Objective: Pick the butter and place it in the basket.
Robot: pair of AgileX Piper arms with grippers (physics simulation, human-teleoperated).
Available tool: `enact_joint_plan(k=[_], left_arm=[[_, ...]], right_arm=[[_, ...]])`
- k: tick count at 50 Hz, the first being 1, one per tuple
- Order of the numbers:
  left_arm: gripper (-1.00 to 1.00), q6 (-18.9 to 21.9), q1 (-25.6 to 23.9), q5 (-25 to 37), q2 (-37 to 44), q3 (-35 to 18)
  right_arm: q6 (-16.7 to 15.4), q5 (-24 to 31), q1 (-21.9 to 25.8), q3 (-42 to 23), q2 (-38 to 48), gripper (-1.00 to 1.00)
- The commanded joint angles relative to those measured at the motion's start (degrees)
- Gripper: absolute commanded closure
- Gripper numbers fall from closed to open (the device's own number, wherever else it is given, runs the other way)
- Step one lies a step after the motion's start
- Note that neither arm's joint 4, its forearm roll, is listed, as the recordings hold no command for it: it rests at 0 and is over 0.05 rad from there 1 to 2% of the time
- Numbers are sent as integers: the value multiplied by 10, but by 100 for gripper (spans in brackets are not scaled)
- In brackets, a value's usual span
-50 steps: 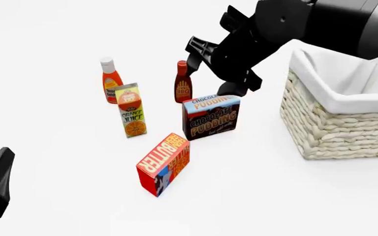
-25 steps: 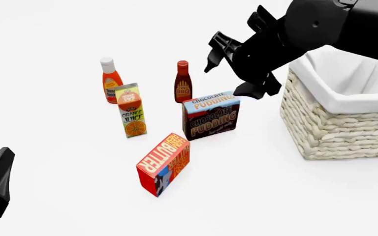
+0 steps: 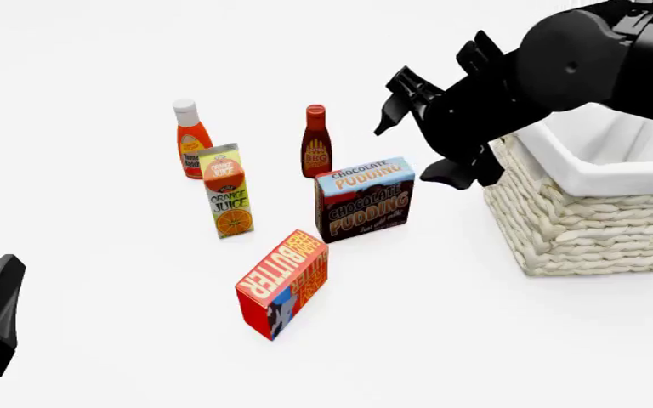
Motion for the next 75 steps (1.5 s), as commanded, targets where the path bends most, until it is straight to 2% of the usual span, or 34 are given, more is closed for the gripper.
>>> enact_joint_plan(k=[1,14,21,28,38,75], left_arm=[[-100,0,0,0,0,0],[-100,0,0,0,0,0],[-100,0,0,0,0,0],[-100,0,0,0,0,0],[-100,0,0,0,0,0],[-100,0,0,0,0,0]], right_arm=[[25,-7,8,-2,25,-100],[53,-11,14,-11,48,-100],[63,-21,14,8,50,-100],[63,-32,2,38,36,-100],[62,-26,6,42,41,-100],[88,10,68,-50,126,-100]])
